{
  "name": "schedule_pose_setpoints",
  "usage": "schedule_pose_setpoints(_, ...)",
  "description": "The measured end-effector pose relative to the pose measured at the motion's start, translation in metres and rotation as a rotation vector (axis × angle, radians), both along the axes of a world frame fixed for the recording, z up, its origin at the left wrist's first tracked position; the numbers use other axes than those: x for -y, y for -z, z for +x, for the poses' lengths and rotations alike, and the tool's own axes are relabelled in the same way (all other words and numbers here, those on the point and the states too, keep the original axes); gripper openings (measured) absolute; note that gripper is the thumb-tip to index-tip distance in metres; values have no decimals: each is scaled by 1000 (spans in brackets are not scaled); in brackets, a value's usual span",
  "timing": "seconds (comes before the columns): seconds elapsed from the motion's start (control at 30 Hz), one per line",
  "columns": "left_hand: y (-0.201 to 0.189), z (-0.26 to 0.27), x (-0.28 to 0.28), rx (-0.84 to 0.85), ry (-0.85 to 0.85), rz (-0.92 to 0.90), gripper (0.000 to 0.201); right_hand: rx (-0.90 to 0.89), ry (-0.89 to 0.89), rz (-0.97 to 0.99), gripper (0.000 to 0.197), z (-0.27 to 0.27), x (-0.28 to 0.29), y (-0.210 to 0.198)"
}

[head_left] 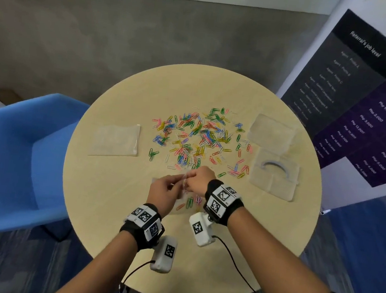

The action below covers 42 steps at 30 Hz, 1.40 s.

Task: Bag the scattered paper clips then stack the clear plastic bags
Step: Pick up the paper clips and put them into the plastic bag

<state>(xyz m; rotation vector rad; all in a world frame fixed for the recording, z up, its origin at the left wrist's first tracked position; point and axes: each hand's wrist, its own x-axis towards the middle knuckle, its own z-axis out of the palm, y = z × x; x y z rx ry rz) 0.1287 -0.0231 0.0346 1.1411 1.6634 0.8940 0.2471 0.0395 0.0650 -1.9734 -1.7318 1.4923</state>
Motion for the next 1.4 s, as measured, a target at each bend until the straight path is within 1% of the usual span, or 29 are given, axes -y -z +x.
schedule_pose_setpoints(0.13, 0, 2, -4, 19, 24, -13, 27, 99, -80, 134, 17, -1, 0, -5)
schedule_pose_setpoints(0.2, 0, 1, -6, 26, 12, -21, 27, 58, -71, 189, 12, 0, 1, -2)
schedule_pose_setpoints(0.27, 1, -5, -8, 51, -25, -43, 27, -66, -9, 218, 14, 8, -1, -1)
schedule_pose_setpoints(0.3, 0, -9, -8, 61, -56, -52, 27, -107, 51, 254, 14, 16, -2, 0)
schedule_pose_setpoints(0.33, 1, -14, -9, 63, -92, -56, 27, -106, 113, 296, 14, 27, -6, 1)
schedule_pose_setpoints(0.37, 1, -21, -8, 63, -131, -58, 27, -60, 155, 318, 21, 41, -9, 6)
schedule_pose_setpoints(0.4, 1, -29, -8, 67, -173, -55, 26, 46, 149, 298, 39, 57, -12, 14)
schedule_pose_setpoints(0.43, 1, -37, -7, 70, -214, -46, 26, 205, 70, 226, 66, 73, -11, 23)
schedule_pose_setpoints(0.47, 1, -45, -6, 76, -256, -30, 25, 359, -49, 133, 94, 87, -8, 31)
schedule_pose_setpoints(0.5, -1, -53, -5, 87, -294, -10, 25, 468, -158, 81, 115, 95, -2, 41)
schedule_pose_setpoints(0.53, -1, -61, -4, 105, -334, 17, 26, 527, -247, 90, 127, 99, 7, 49)
schedule_pose_setpoints(0.57, -3, -68, -3, 128, -371, 41, 26, 544, -317, 135, 131, 98, 16, 55)
schedule_pose_setpoints(0.63, -7, -77, -1, 181, -441, 82, 26, 512, -392, 226, 127, 87, 30, 63)
schedule_pose_setpoints(0.77, -15, -85, 2, 232, -500, 130, 28, 343, -376, 299, 109, 52, 33, 73)
schedule_pose_setpoints(0.83, -15, -87, 2, 251, -505, 125, 27, 313, -408, 317, 97, 35, 29, 77)
schedule_pose_setpoints(0.9, -13, -90, 2, 272, -516, 112, 26, 296, -387, 338, 87, 25, 21, 79)
schedule_pose_setpoints(0.93, -12, -92, 3, 276, -518, 107, 26, 285, -350, 344, 87, 22, 15, 78)
schedule_pose_setpoints(1.0, -11, -92, 5, 286, -515, 93, 25, 319, -293, 364, 97, 21, -2, 74)
schedule_pose_setpoints(1.03, -10, -92, 6, 291, -510, 87, 25, 373, -315, 381, 104, 20, -10, 72)
schedule_pose_setpoints(1.07, -10, -91, 7, 292, -501, 83, 24, 438, -378, 404, 107, 19, -17, 71)
schedule_pose_setpoints(1.1, -10, -90, 8, 292, -492, 79, 24, 502, -470, 432, 106, 18, -22, 71)
schedule_pose_setpoints(1.17, -9, -89, 9, 293, -481, 70, 24, 584, -657, 474, 93, 15, -24, 73)
schedule_pose_setpoints(1.23, -7, -90, 8, 300, -479, 68, 24, 594, -759, 469, 82, 13, -15, 75)
schedule_pose_setpoints(1.3, -5, -89, 7, 305, -482, 68, 24, 591, -786, 487, 73, 15, -2, 76)
schedule_pose_setpoints(1.4, -2, -85, 5, 311, -477, 69, 23, 554, -785, 554, 51, 20, 11, 80)
